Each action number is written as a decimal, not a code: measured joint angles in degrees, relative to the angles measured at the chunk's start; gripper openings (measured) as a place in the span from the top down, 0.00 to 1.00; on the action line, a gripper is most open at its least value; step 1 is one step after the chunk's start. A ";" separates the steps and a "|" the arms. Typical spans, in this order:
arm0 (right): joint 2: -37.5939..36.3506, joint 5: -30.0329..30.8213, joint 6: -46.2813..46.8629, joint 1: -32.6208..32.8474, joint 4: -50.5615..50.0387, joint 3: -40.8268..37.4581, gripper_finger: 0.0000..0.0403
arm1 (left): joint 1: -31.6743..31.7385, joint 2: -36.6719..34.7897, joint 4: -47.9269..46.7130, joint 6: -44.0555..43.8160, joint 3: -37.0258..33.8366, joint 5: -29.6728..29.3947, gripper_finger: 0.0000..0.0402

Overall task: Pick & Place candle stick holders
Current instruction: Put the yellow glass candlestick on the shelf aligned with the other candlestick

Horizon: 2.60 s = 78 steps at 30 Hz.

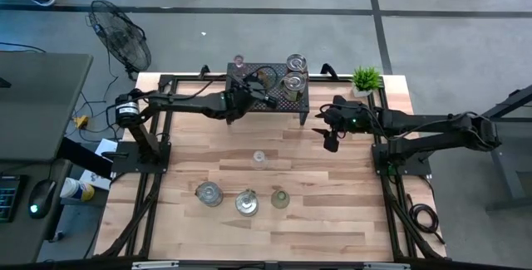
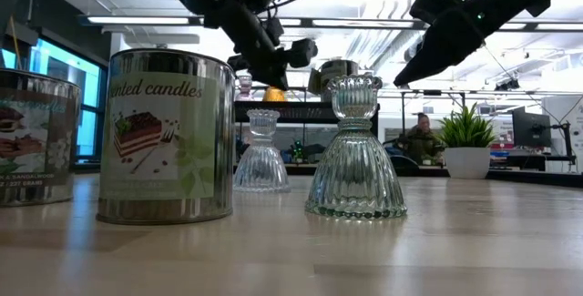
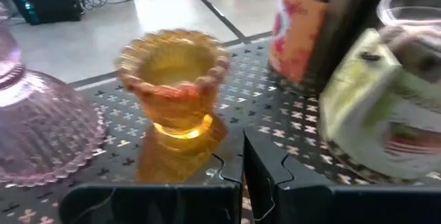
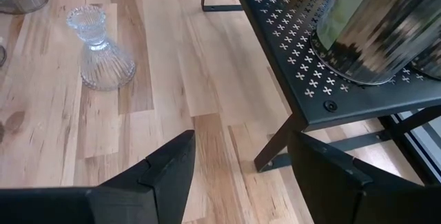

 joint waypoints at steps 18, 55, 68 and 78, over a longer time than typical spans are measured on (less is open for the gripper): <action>0.02 1.29 0.35 0.01 0.43 0.02 0.44 | 0.73 3.01 6.29 2.62 0.09 5.01 1.00; 0.02 1.27 -2.39 0.01 -0.02 0.02 0.44 | -6.97 -2.58 33.14 14.43 -21.55 -11.23 1.00; 0.02 1.27 -3.73 0.00 1.44 0.02 0.44 | -1.04 -2.58 35.61 12.82 -21.57 -7.68 1.00; 0.02 1.27 -4.37 -0.01 3.01 0.02 0.44 | 0.56 -2.58 35.47 12.44 -21.57 -6.22 1.00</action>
